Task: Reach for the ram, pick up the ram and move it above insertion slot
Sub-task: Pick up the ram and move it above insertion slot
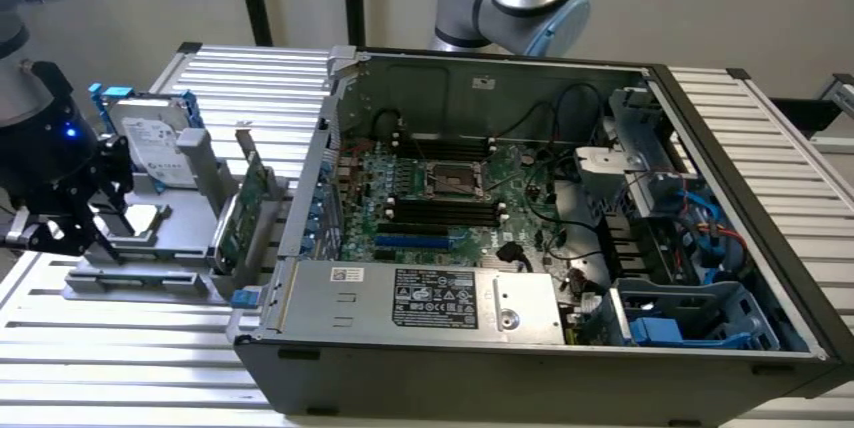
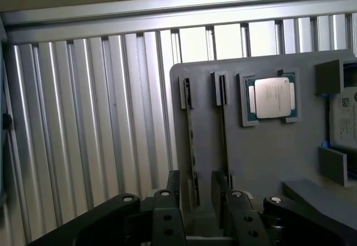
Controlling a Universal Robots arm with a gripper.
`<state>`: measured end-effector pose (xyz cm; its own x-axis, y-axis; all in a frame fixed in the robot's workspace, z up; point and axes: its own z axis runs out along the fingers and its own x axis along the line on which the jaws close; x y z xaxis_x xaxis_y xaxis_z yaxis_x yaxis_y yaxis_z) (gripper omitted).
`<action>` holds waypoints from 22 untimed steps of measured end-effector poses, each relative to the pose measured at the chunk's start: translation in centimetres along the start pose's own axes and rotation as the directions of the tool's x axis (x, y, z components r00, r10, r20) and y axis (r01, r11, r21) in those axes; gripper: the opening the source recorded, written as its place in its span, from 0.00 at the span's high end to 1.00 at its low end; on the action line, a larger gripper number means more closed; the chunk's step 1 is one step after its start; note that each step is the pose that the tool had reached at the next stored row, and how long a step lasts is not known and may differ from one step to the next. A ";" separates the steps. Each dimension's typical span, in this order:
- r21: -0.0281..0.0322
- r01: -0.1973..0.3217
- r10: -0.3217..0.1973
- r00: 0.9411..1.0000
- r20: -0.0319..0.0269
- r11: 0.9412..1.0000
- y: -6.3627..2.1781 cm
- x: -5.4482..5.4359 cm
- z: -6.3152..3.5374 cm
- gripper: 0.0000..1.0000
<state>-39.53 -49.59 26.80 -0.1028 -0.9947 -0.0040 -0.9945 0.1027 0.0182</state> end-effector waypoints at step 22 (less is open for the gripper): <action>0.000 0.025 -0.025 1.000 0.000 1.000 0.82 0.2 4.02 0.64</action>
<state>-40.44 -49.69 22.80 -0.0781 -0.9969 -0.0040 -0.9968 0.0780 0.0182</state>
